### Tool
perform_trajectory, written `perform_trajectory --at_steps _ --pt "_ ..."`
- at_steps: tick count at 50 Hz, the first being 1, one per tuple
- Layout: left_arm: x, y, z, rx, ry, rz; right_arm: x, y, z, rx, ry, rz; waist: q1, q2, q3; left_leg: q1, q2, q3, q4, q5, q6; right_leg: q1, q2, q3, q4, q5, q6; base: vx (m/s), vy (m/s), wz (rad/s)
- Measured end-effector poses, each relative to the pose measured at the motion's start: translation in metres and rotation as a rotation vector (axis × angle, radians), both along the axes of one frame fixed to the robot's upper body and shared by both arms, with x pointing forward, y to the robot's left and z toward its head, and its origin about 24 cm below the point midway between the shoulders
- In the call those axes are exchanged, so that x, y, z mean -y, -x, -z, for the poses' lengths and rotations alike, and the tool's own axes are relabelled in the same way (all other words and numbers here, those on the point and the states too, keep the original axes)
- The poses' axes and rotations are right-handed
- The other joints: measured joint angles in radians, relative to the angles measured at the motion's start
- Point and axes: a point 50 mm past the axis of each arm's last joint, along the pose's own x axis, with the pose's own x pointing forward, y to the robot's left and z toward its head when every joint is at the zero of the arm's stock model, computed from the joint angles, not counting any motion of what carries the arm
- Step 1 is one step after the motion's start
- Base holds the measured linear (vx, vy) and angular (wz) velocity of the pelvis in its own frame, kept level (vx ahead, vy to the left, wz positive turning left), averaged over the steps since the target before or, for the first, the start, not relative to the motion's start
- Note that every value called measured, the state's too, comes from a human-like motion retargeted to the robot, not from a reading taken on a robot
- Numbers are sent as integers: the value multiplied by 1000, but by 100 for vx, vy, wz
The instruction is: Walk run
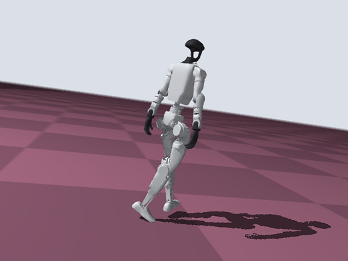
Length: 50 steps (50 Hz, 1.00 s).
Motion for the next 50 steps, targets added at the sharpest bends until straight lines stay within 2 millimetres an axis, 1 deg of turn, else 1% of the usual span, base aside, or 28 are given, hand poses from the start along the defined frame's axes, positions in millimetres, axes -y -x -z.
perform_trajectory --at_steps 2,3,4,5,8,10,15,17,20,23,25,27,28,29,30,31,32,33,35,36,37,38,40,42,43,45,47,50 --pt "7 15 -4 -70 52 -13 -7 -2 3 3 17 -19 -36 62 -5 14 91 32 58 -23 0 -46 -15 58 187 153 -137 58 50 117" --pt "8 16 -4 -84 66 -2 -10 -3 4 22 26 -9 -48 98 -4 15 117 4 78 -36 0 -89 -26 89 311 190 -250 58 47 193" --pt "8 14 -3 -82 62 19 -13 -3 5 50 27 14 -69 123 -6 28 124 -32 81 -44 0 -150 1 173 408 213 -290 57 35 259" --pt "7 10 -2 -73 49 45 -16 -3 6 81 23 43 -93 144 -10 47 122 -72 76 -49 0 -222 48 282 490 229 -293 41 16 334" --pt "-11 -22 5 28 3 143 -34 -2 11 129 -57 123 -138 170 -16 78 102 -247 53 -26 0 -392 268 605 615 213 -171 37 3 311" --pt "-24 -51 8 125 -20 225 -46 2 14 119 -114 172 -125 172 -22 97 96 -317 50 -20 0 -457 299 680 661 152 -150 49 4 246" --pt "-46 -134 4 396 -92 448 -62 11 16 78 -199 175 -194 165 -42 154 58 -608 35 10 0 -586 161 643 570 -18 -270 52 -11 301" --pt "-51 -163 -2 483 -113 531 -63 12 16 57 -205 137 -206 144 -43 174 29 -700 47 8 0 -624 161 718 453 -13 -247 55 -21 242" --pt "-52 -197 -10 578 -147 631 -61 11 16 33 -181 77 -217 90 -34 224 -32 -818 58 1 0 -652 168 897 234 23 -135 56 -26 210" --pt "-51 -211 -15 629 -173 690 -55 5 16 37 -152 20 -238 38 -10 299 -77 -919 70 -16 0 -670 67 858 25 13 -64 62 -30 172" --pt "-50 -207 -14 624 -181 701 -52 1 15 47 -129 -10 -255 12 6 358 -90 -950 79 -32 0 -674 30 820 -89 10 29 93 -39 97" --pt "-51 -191 -9 573 -174 692 -49 -2 15 56 -107 -28 -236 -5 8 415 -88 -908 71 -38 0 -667 17 720 -143 -20 106 73 -22 -13" --pt "-51 -181 -7 541 -165 689 -48 -2 15 56 -100 -28 -235 -5 3 433 -85 -888 65 -30 0 -659 12 669 -150 -24 95 95 -14 -19" --pt "-51 -166 -3 488 -146 686 -47 -2 15 56 -93 -22 -238 2 -10 448 -80 -867 65 -10 -8 -651 26 666 -139 -6 34 107 -7 -4" --pt "-50 -148 1 424 -122 682 -45 -2 14 54 -86 -12 -245 12 -26 460 -76 -845 68 16 -20 -645 48 688 -118 23 -52 106 -12 28" --pt "-50 -130 4 360 -99 682 -46 0 14 50 -92 2 -262 16 -41 465 -65 -841 87 52 -61 -629 28 572 -105 49 -55 104 -23 63" --pt "-50 -111 6 292 -75 683 -48 3 14 46 -99 17 -282 24 -54 466 -50 -839 114 99 -109 -618 29 547 -90 64 -61 97 -34 113" --pt "-50 -92 7 220 -49 684 -50 6 15 40 -111 36 -310 38 -65 460 -26 -840 154 168 -171 -616 72 701 -74 60 -77 102 -39 109" --pt "-48 -57 7 76 9 686 -54 10 15 29 -137 85 -307 56 -83 424 26 -747 236 354 -341 -616 122 801 -17 11 -119 110 -44 68" --pt "-46 -42 6 7 42 677 -56 12 15 16 -151 105 -312 56 -84 385 42 -697 316 412 -443 -597 120 791 -9 -11 -135 85 -17 62" --pt "-44 -31 4 -52 79 668 -57 12 15 8 -161 123 -320 51 -85 341 40 -626 402 468 -514 -580 86 753 2 -29 -134 77 31 101" --pt "-43 -25 3 -93 121 660 -55 8 15 6 -167 134 -332 37 -86 287 3 -515 499 520 -521 -566 -12 661 19 -40 -99 88 28 88" --pt "-40 -9 0 -161 232 642 -58 5 15 -7 -191 134 -315 -22 -109 212 -10 -425 604 570 -524 -528 -61 614 16 -72 -112 76 -34 26" --pt "-38 7 -4 -198 330 628 -68 5 17 -27 -224 92 -306 -47 -105 135 16 -504 720 459 -514 -448 59 732 -32 -98 -176 79 -96 -4" --pt "-36 11 -5 -195 352 623 -70 1 17 -32 -234 55 -294 -52 -99 89 41 -489 756 411 -484 -413 62 675 -55 -94 -181 85 -72 -22" --pt "-32 11 -4 -162 350 605 -70 -13 18 -26 -239 -43 -257 -73 -83 -2 109 -364 791 304 -364 -360 73 634 -84 -91 -196 72 -40 -62" --pt "-27 10 -3 -129 306 575 -67 -29 18 3 -223 -155 -210 -85 -76 -66 116 -293 713 234 -277 -324 100 645 -97 -95 -212 57 -20 -91" --pt "-19 10 -1 -99 247 528 -62 -56 16 74 -181 -308 -171 -65 -63 -121 64 -327 466 217 -247 -267 158 624 -114 -113 -234 78 -20 -56"
